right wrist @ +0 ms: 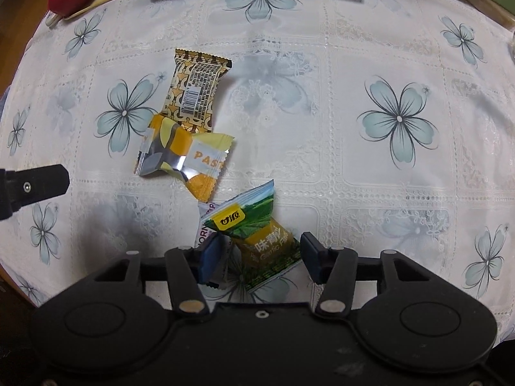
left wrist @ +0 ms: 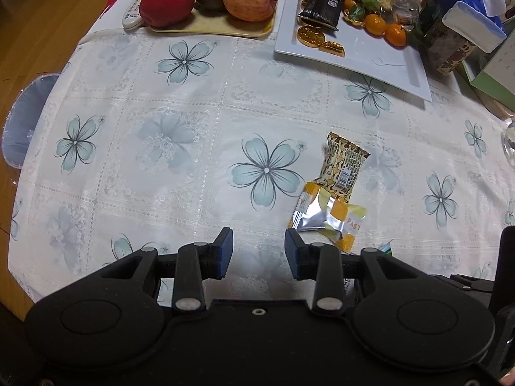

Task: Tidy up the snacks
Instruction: 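Grasp the green garlic pea bag with the right tool while the left tool grasps the gold-patterned bar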

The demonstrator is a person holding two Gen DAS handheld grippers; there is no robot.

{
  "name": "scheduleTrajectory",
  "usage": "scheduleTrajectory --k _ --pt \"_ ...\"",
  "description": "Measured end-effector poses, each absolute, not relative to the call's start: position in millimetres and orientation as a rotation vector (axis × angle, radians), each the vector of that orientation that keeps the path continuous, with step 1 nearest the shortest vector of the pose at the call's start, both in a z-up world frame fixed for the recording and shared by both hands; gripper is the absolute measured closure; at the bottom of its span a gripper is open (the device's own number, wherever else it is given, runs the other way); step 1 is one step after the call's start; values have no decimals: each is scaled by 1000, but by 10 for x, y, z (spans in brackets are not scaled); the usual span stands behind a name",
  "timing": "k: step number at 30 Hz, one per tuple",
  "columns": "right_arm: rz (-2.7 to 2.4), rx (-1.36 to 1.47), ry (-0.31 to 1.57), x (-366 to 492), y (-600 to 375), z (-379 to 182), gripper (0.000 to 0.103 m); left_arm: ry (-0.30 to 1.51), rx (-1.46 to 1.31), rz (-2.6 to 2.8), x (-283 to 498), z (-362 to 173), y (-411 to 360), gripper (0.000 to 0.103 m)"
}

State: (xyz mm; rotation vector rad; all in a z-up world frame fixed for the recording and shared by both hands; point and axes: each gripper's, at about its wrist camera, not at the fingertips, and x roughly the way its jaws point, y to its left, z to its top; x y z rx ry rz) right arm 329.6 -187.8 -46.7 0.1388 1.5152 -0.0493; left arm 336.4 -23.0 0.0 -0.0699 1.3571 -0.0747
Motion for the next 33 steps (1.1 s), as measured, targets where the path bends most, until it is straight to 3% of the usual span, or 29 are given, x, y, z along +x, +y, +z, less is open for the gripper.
scheduleTrajectory --k 2,9,14,17,24,26,33 --pt "-63 160 1532 3301 -1933 -471 64 1354 -73 -89 3370 2 -249 58" --pt "-98 252 1536 3277 -2164 -367 78 1341 -89 -129 3428 -9 -357 58" --pt "-93 301 1526 3237 -2323 -237 97 1308 -79 -147 3496 -25 -484 58" --pt "-106 323 1524 3219 -2407 -181 101 1299 -108 -163 3547 -77 -546 58" --pt "-115 399 1527 3199 -2628 -81 99 1279 -52 -201 3703 -253 -775 58" --pt "-114 429 1526 3192 -2691 -55 90 1280 -48 -210 3760 -305 -826 58" --pt "-114 511 1499 3180 -2830 34 82 1273 84 -227 3870 -458 -1076 57"
